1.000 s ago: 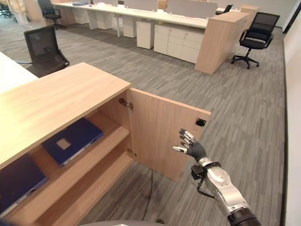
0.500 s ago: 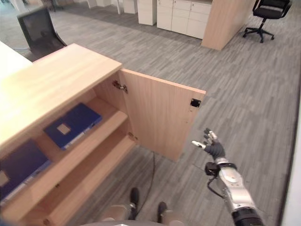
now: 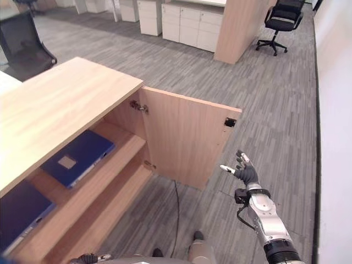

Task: Put the empty folder in the office cabinet

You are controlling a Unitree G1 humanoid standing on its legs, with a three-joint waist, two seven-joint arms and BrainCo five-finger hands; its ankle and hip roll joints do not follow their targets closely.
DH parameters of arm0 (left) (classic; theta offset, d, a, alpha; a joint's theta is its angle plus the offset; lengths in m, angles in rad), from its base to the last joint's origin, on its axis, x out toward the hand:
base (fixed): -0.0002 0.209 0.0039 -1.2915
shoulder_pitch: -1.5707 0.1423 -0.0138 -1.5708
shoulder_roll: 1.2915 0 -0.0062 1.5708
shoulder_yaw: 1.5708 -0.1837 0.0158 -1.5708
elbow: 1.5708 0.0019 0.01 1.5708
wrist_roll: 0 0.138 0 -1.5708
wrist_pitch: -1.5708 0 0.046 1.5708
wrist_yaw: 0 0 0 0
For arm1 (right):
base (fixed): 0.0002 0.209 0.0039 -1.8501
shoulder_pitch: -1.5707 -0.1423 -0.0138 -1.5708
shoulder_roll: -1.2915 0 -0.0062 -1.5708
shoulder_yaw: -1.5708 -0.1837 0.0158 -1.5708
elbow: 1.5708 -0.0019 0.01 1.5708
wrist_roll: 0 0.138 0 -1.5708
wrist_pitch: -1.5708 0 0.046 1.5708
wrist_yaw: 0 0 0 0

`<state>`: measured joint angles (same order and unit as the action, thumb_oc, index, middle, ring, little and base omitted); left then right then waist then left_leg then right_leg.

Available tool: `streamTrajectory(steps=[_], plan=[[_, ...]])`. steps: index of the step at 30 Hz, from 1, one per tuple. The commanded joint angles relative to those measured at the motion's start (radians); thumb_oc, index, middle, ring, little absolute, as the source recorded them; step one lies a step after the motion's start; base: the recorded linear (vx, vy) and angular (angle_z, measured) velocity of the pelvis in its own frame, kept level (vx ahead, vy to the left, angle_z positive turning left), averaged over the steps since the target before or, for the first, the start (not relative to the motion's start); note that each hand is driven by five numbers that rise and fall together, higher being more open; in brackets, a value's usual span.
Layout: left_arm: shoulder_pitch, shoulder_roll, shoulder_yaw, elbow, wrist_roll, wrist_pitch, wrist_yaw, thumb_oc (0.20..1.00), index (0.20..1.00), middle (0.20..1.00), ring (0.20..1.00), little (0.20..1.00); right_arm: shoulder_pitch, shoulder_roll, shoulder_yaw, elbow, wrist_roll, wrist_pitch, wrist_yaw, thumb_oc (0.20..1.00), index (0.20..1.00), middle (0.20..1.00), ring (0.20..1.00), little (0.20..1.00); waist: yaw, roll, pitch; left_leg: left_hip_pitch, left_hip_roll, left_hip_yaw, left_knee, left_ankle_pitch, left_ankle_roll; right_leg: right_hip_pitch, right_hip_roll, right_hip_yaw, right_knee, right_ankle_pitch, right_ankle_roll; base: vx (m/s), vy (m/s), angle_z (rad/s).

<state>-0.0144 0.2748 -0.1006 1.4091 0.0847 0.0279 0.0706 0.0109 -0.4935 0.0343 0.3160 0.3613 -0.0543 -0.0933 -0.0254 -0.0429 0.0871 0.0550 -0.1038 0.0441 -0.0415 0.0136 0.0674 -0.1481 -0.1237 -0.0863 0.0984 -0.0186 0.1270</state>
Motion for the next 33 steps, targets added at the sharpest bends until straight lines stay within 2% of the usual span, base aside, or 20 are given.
streamTrajectory(steps=[1, 5, 8, 13, 19, 24, 33], plan=[[0.032, -0.003, 0.018, 0.039, -0.011, -0.002, 0.000, 1.000, 1.000, 1.000, 1.000, 1.000, -0.036, -0.035, -0.079, -0.026, -0.016, -0.052, -0.024, 1.000, 1.000, 1.000, 1.000, 1.000, 0.020, -0.006, -0.055, -0.031, 0.055, 0.004, 0.002, -0.058, -0.035, 0.102, 0.018, 0.000, -0.138, 0.067, 0.014, 0.14, -0.087, -0.05], [0.055, -0.008, 0.026, 0.049, 0.003, 0.001, -0.006, 1.000, 1.000, 1.000, 1.000, 1.000, -0.009, -0.046, -0.095, -0.034, -0.018, -0.051, -0.017, 1.000, 1.000, 1.000, 1.000, 1.000, 0.024, -0.006, -0.078, -0.012, 0.067, -0.009, -0.027, -0.049, -0.045, 0.140, 0.030, -0.007, -0.180, 0.067, 0.008, 0.11, -0.080, 0.15], [0.063, -0.010, 0.018, 0.042, 0.011, -0.001, -0.011, 1.000, 1.000, 1.000, 1.000, 1.000, -0.021, -0.080, -0.111, -0.023, -0.025, -0.061, -0.021, 1.000, 1.000, 1.000, 1.000, 1.000, 0.028, -0.005, -0.096, 0.009, 0.088, -0.025, -0.044, -0.051, -0.062, 0.167, 0.046, -0.016, -0.186, 0.035, -0.002, 0.13, -0.124, 0.04], [0.059, 0.001, -0.005, 0.036, 0.011, 0.000, -0.014, 1.000, 1.000, 1.000, 1.000, 1.000, -0.087, -0.136, -0.122, 0.035, 0.001, -0.073, -0.037, 1.000, 1.000, 1.000, 1.000, 1.000, 0.033, -0.009, -0.104, 0.013, 0.104, -0.034, -0.046, -0.053, -0.077, 0.182, 0.056, -0.029, -0.186, 0.013, -0.008, 0.08, -0.113, 0.07], [0.076, 0.006, -0.020, 0.037, 0.003, -0.001, -0.018, 1.000, 1.000, 1.000, 1.000, 1.000, -0.173, -0.165, -0.088, 0.095, 0.044, -0.083, -0.037, 1.000, 1.000, 1.000, 1.000, 1.000, 0.046, -0.010, -0.101, 0.009, 0.116, -0.041, -0.046, -0.051, -0.087, 0.182, 0.061, -0.039, -0.186, 0.004, -0.012, 0.03, -0.061, 0.07], [0.090, 0.015, -0.028, 0.032, -0.006, -0.002, -0.018, 1.000, 1.000, 1.000, 1.000, 1.000, -0.274, -0.190, -0.011, 0.127, 0.076, -0.083, -0.019, 1.000, 1.000, 1.000, 1.000, 1.000, 0.062, -0.007, -0.094, 0.006, 0.122, -0.049, -0.046, -0.046, -0.095, 0.188, 0.065, -0.047, -0.186, -0.007, -0.017, 0.02, -0.053, 0.04], [0.108, 0.018, -0.044, 0.032, -0.015, -0.001, -0.022, 1.000, 1.000, 1.000, 1.000, 1.000, -0.346, -0.147, 0.090, 0.119, 0.131, -0.087, 0.030, 1.000, 1.000, 1.000, 1.000, 1.000, 0.082, -0.005, -0.089, 0.007, 0.127, -0.065, -0.046, -0.042, -0.101, 0.200, 0.070, -0.064, -0.186, -0.017, -0.025, 0.01, -0.031, 0.08]])
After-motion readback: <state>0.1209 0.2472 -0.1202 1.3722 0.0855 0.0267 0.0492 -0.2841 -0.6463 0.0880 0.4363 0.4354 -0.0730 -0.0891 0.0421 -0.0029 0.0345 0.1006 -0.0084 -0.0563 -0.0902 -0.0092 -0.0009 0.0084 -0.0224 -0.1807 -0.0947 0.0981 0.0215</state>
